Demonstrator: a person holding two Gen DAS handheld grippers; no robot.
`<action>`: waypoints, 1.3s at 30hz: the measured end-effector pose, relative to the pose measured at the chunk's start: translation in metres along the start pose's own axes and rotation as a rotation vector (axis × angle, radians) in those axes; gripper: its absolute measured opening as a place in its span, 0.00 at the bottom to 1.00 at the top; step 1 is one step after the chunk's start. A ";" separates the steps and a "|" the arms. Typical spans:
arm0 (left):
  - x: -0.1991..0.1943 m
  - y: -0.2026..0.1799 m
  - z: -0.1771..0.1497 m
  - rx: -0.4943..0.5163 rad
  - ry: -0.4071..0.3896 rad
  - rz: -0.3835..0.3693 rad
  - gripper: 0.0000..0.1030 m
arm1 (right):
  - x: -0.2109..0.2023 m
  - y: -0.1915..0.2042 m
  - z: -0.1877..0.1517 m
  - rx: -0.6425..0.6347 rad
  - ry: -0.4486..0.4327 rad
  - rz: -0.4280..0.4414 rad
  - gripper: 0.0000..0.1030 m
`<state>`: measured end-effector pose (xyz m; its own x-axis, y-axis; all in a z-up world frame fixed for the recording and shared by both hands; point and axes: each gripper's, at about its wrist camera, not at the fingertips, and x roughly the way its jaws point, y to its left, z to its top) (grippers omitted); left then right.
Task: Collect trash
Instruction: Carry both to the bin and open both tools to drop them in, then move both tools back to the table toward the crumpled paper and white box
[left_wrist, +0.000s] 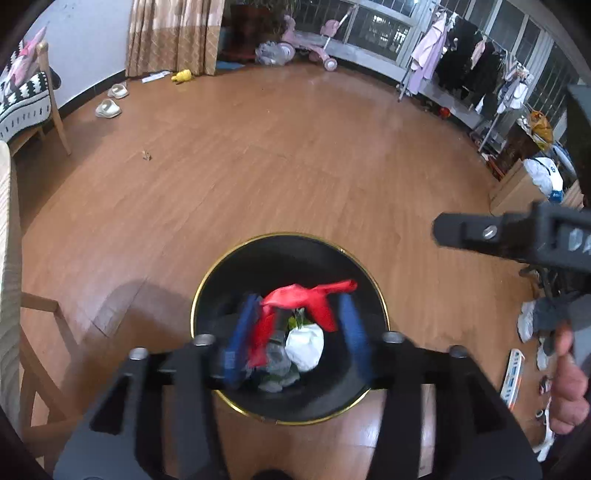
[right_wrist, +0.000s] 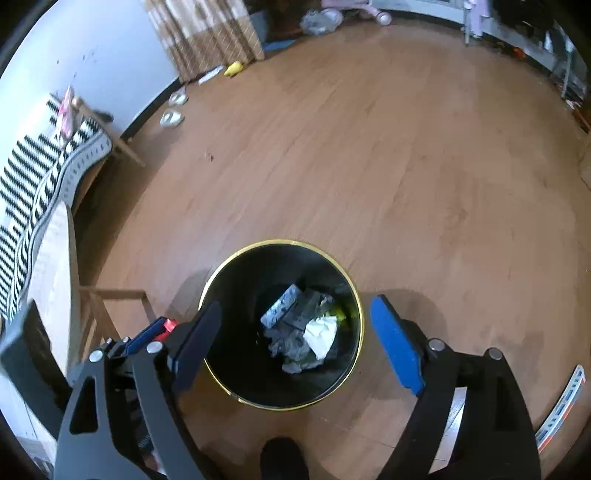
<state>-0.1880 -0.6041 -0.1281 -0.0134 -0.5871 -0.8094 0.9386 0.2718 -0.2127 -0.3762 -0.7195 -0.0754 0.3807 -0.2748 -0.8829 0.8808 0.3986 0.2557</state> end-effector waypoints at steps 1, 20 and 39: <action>0.001 -0.003 0.000 -0.004 0.001 -0.004 0.60 | -0.005 -0.001 0.001 0.010 -0.016 0.001 0.79; -0.189 0.098 -0.022 -0.154 -0.230 0.128 0.93 | -0.041 0.148 -0.004 -0.201 -0.138 0.132 0.87; -0.437 0.433 -0.248 -0.756 -0.311 0.700 0.93 | -0.010 0.589 -0.202 -0.933 0.099 0.543 0.87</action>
<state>0.1390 -0.0413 -0.0024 0.6323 -0.2572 -0.7307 0.2457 0.9612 -0.1257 0.0819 -0.3058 0.0045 0.5938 0.1942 -0.7809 0.0241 0.9657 0.2585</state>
